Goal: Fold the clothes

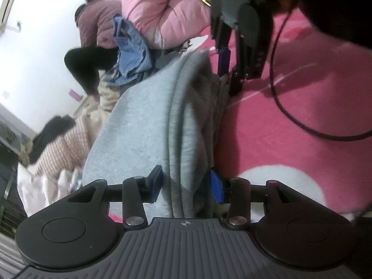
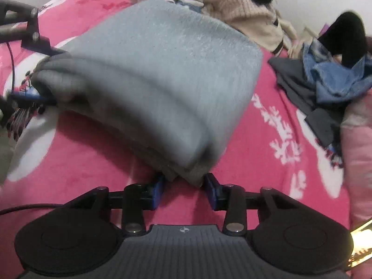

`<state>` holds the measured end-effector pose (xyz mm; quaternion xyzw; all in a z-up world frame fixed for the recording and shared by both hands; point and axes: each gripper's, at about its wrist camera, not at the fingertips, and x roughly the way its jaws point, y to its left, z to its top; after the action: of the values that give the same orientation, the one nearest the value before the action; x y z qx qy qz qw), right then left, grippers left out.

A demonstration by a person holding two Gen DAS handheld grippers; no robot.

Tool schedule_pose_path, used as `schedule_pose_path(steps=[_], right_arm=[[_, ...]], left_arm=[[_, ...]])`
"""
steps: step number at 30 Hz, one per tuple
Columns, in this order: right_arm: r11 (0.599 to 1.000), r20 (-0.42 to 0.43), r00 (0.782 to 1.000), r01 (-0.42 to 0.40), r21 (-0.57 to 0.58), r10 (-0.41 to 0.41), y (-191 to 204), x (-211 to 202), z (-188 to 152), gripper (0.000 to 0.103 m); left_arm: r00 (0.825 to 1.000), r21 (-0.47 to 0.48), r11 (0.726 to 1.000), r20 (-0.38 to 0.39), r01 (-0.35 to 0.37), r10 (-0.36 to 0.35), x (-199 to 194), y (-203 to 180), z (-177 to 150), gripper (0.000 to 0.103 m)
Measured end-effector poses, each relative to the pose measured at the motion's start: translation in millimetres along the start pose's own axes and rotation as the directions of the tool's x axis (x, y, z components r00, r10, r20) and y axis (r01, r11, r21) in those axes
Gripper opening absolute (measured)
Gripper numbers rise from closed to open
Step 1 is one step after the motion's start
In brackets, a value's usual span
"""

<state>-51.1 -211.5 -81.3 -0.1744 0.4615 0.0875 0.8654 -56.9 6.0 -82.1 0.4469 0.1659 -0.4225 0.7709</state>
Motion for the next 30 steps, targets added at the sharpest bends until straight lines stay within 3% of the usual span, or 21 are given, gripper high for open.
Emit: schedule_pose_path(steps=[2, 5, 8, 11, 13, 14, 15, 17, 19, 20, 22, 24, 27, 30], right_arm=[[0.998, 0.012, 1.0, -0.012, 0.064, 0.012, -12.6, -7.6, 1.9, 0.039], [0.989, 0.067, 0.997, 0.017, 0.146, -0.027, -40.0, -34.3, 5.1, 0.039], [0.973, 0.141, 0.986, 0.056, 0.223, -0.089, -68.5, -72.0, 11.0, 0.04], [0.962, 0.283, 0.959, -0.053, 0.267, -0.026, -74.2, -93.2, 25.2, 0.04], [0.959, 0.372, 0.927, -0.141, 0.248, 0.041, -68.2, -98.3, 36.2, 0.04], [0.954, 0.415, 0.907, -0.185, 0.235, 0.073, -65.2, -100.8, 41.6, 0.04], [0.953, 0.422, 0.901, -0.209, 0.219, 0.101, -60.8, -94.1, 44.9, 0.04], [0.957, 0.367, 0.919, -0.224, 0.183, 0.145, -49.3, -62.9, 47.3, 0.039], [0.962, 0.225, 0.96, -0.207, 0.18, 0.165, -41.1, -16.8, 38.2, 0.039], [0.957, 0.194, 0.964, -0.216, 0.192, 0.179, -40.9, -0.4, 31.2, 0.04], [0.926, 0.216, 0.952, -0.271, 0.264, 0.217, -54.2, 1.2, 30.3, 0.041], [0.932, 0.186, 0.962, -0.245, 0.268, 0.2, -58.3, -5.2, 43.2, 0.046], [0.928, 0.254, 0.953, -0.238, 0.288, 0.166, -72.0, -21.5, 52.6, 0.049], [0.844, 0.332, 0.929, -0.305, 0.442, 0.162, -114.1, -17.5, 54.2, 0.055]], left_arm=[[1.0, -0.032, 0.999, -0.008, 0.024, -0.024, -7.4, 5.7, -3.0, 0.043], [0.997, -0.153, 0.987, -0.05, 0.058, -0.066, -26.6, 29.4, -14.1, 0.043], [0.991, -0.324, 0.943, -0.079, 0.074, -0.104, -41.3, 57.5, -25.7, 0.043], [0.995, -0.467, 0.882, -0.04, 0.064, -0.093, -45.4, 76.5, -27.7, 0.043], [0.997, -0.534, 0.842, 0.003, 0.071, -0.082, -38.0, 78.4, -22.2, 0.043], [0.997, -0.543, 0.836, 0.027, 0.077, -0.074, -31.7, 75.3, -15.9, 0.043], [0.997, -0.539, 0.838, 0.048, 0.083, -0.068, -25.0, 69.9, -8.9, 0.043], [0.995, -0.514, 0.852, 0.054, 0.097, -0.081, -7.6, 52.7, 2.5, 0.043], [0.993, -0.482, 0.869, 0.019, 0.113, -0.119, 10.5, 32.7, 4.1, 0.043], [0.994, -0.438, 0.893, -0.001, 0.102, -0.114, 16.2, 21.0, 4.1, 0.045], [0.997, -0.311, 0.948, -0.028, 0.064, -0.076, 20.3, 0.0, 6.2, 0.051], [0.998, -0.229, 0.972, -0.033, 0.047, -0.056, 15.6, -4.8, 10.6, 0.052], [0.995, -0.292, 0.952, -0.009, 0.095, -0.102, 3.9, 15.8, 12.1, 0.052], [0.987, -0.403, 0.901, 0.051, 0.159, -0.152, -8.9, 43.1, 12.7, 0.052]])
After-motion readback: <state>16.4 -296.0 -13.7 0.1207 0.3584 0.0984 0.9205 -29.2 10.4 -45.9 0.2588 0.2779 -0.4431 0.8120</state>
